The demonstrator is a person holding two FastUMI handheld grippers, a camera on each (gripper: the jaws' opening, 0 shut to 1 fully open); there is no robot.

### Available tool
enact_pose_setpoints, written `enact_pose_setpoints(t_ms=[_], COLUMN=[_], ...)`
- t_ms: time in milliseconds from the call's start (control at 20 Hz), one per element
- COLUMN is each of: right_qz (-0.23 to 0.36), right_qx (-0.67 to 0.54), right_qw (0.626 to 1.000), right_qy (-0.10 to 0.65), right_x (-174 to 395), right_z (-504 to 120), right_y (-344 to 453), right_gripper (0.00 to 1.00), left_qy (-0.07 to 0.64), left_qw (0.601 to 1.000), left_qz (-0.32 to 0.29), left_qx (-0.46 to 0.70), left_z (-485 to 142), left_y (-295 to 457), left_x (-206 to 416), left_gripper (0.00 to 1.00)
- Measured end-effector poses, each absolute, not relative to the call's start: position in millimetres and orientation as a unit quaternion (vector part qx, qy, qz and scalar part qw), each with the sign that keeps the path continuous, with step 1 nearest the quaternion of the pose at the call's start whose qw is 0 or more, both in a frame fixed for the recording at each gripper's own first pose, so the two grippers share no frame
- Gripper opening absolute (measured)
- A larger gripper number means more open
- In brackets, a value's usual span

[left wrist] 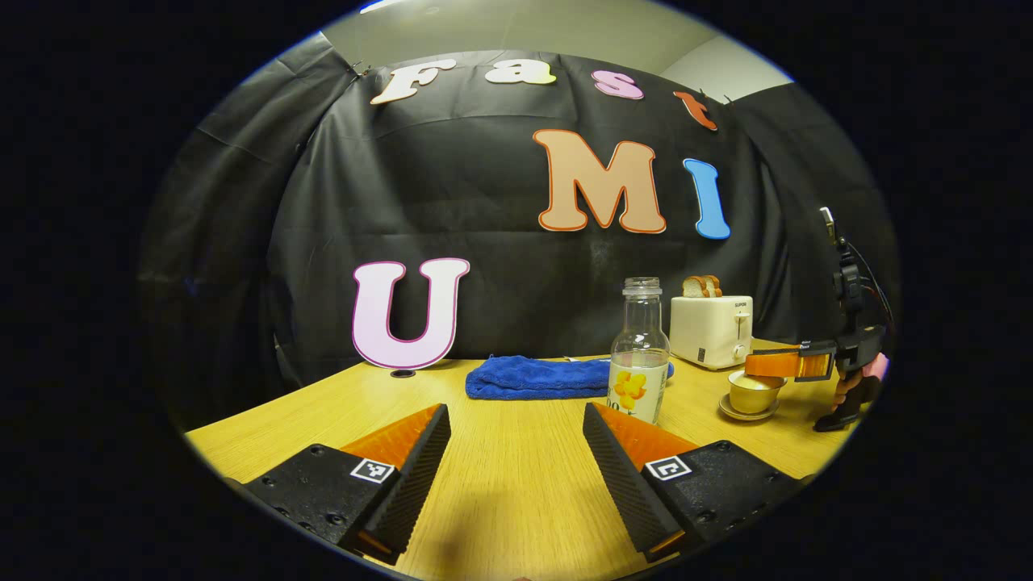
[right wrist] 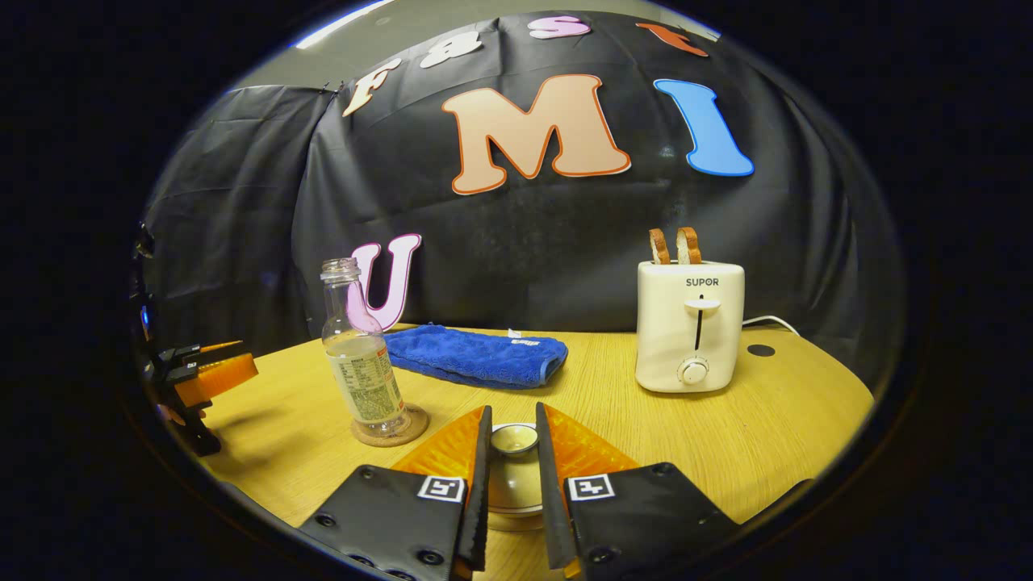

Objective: Open the teacup lid with one hand, grasp the water bottle and pour water into the teacup with the other hand; after pouring, place the water bottle on the coaster and then close the teacup lid.

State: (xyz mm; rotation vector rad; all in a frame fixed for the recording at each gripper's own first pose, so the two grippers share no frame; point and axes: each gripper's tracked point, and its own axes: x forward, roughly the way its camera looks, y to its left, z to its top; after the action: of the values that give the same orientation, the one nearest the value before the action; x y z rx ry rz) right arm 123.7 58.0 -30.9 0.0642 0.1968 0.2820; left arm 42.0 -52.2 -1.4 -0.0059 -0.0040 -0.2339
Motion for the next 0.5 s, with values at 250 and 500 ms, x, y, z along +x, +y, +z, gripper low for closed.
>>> enact_pose_setpoints(t_ms=[250,500], right_qz=[0.145,0.136], right_qx=[0.044,0.020], right_qw=[0.984,0.988], right_qy=[0.097,0.075], right_x=[124.4,119.2], right_z=[-29.9,-23.9], right_y=[56.8,57.3], right_gripper=[0.57,0.84], left_qy=[-0.002,-0.001], left_qw=[0.993,0.994], left_qz=[-0.117,-0.112], left_qx=[-0.003,-0.003], left_z=[-0.7,-1.5], left_y=[-51.7,-50.1], left_x=[42.0,42.1], left_gripper=[0.96,0.96])
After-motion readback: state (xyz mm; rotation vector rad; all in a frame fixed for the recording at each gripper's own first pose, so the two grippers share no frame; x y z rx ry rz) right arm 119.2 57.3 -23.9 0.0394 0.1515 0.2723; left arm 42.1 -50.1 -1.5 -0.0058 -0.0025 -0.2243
